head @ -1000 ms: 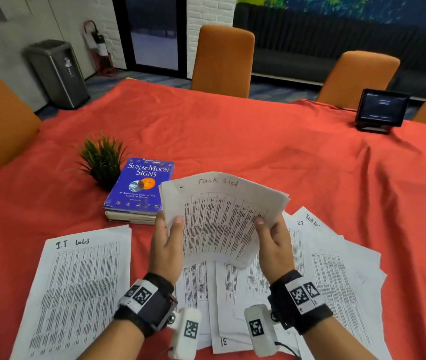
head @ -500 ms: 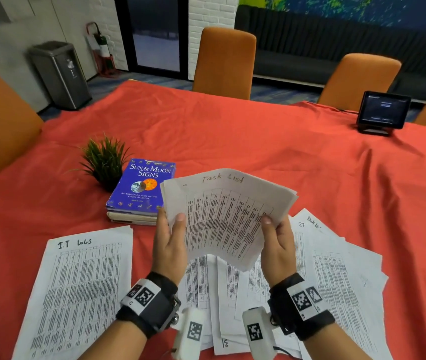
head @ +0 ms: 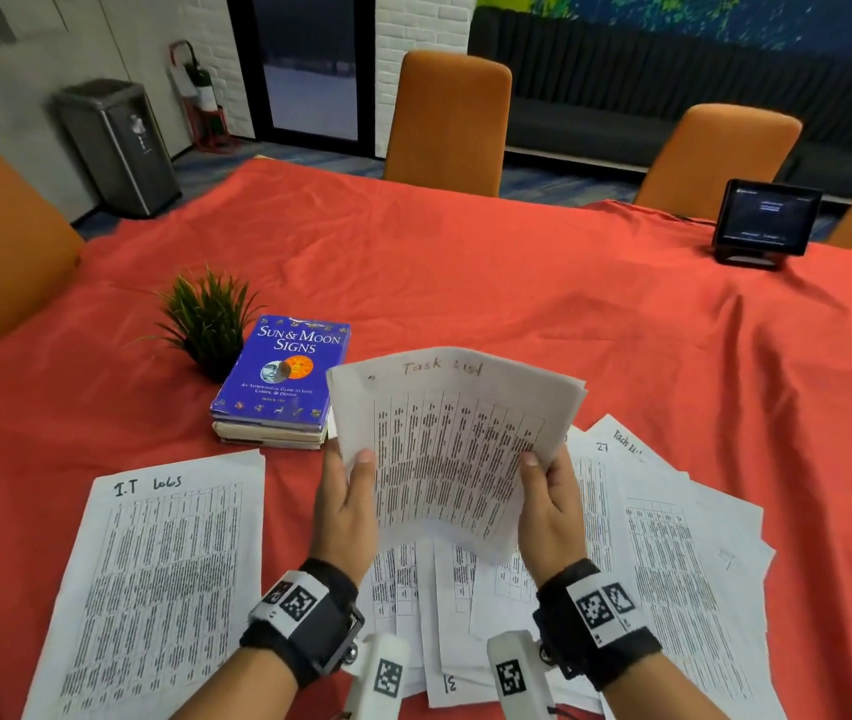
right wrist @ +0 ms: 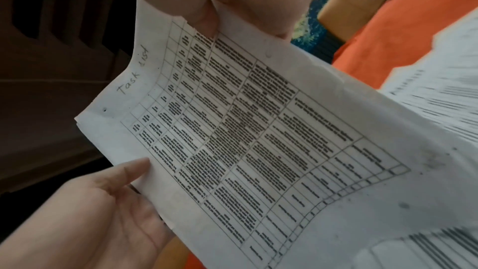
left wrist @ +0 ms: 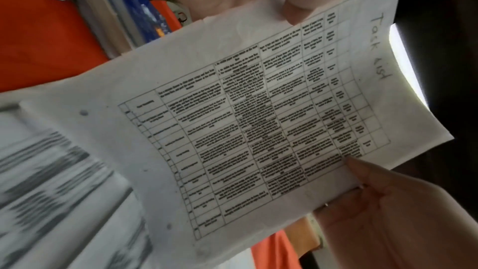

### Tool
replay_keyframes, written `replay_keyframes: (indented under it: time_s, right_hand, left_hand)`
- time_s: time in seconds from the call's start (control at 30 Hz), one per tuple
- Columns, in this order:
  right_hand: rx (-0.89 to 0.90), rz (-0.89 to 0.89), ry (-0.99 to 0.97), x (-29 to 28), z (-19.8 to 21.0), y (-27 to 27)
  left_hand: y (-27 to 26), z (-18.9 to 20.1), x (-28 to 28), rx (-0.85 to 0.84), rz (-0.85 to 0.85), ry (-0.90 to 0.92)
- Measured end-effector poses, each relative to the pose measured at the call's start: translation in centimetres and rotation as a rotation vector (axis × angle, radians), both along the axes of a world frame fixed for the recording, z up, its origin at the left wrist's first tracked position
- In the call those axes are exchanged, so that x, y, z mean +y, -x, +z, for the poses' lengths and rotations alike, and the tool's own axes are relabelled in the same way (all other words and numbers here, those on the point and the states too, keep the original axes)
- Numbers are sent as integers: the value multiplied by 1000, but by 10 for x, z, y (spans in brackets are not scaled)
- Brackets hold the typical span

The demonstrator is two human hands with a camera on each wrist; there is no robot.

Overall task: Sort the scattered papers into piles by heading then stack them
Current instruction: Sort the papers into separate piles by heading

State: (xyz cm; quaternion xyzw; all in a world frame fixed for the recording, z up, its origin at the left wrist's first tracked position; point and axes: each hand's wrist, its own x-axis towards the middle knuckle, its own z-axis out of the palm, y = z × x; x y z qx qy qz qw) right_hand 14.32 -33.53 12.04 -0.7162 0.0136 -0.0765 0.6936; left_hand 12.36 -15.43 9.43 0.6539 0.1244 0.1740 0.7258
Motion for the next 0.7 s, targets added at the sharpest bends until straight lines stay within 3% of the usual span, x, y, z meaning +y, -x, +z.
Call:
replay_keyframes:
  time_s: [0.1,0.27,0.47,0.7]
  right_hand:
    - [103,8,49,3,-15,7]
    - [87,-7,9,-2,-8,1]
    - [149,60,99,3,-22,5]
    - [102,234,94,23,-9,-11]
  left_hand:
    - [4,-19,-1,97,1,-37]
    - [3,-12,-1,92,-1,-20]
    - [12,-23,2,186,-5,-59]
    - [29,9,99,261,123,-162]
